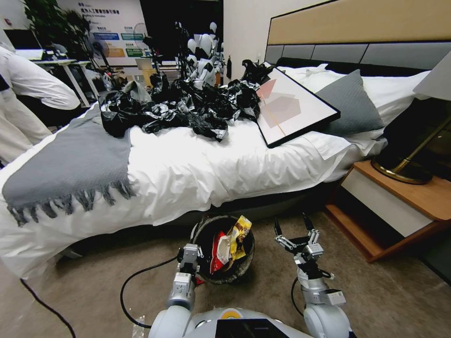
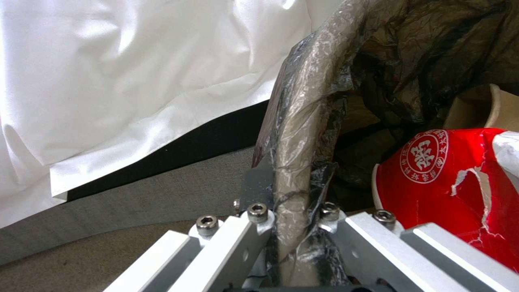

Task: Pick up the trash bin, then pick up the garbage from the floor and place it into the trash bin.

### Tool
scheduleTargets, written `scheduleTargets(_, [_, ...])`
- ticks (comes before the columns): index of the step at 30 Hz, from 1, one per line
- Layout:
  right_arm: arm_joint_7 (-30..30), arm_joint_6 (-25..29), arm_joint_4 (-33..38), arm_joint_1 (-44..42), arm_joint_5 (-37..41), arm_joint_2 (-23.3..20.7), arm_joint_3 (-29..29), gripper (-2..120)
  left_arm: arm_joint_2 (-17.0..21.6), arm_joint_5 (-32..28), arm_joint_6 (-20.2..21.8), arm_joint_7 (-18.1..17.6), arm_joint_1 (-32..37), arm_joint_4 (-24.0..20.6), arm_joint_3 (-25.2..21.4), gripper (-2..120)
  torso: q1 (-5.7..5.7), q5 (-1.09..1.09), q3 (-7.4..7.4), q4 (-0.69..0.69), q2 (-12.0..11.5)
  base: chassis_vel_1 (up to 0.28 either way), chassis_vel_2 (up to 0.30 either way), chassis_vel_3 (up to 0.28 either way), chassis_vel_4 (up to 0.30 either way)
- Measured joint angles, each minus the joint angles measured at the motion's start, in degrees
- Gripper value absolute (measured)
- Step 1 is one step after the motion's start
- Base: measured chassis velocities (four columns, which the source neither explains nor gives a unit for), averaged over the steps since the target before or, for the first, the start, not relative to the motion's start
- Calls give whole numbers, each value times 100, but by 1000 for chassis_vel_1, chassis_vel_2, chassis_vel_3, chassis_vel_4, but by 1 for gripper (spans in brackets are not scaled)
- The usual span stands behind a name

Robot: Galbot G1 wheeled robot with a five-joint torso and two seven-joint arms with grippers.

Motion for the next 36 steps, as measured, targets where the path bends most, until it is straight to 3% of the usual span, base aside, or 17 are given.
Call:
scheduleTargets(20, [116,-188,-3,73,-41,-6,-16,100,7,17,12,-8,9,-36,-13,0,0,0,0,0,0,34,37,42,39])
scheduleTargets(36, [114,-425,150,254,-94,-12,-156,100,-15,41,7,-14,69,-94,-56,0,0,0,0,1,0,124,114,119,110])
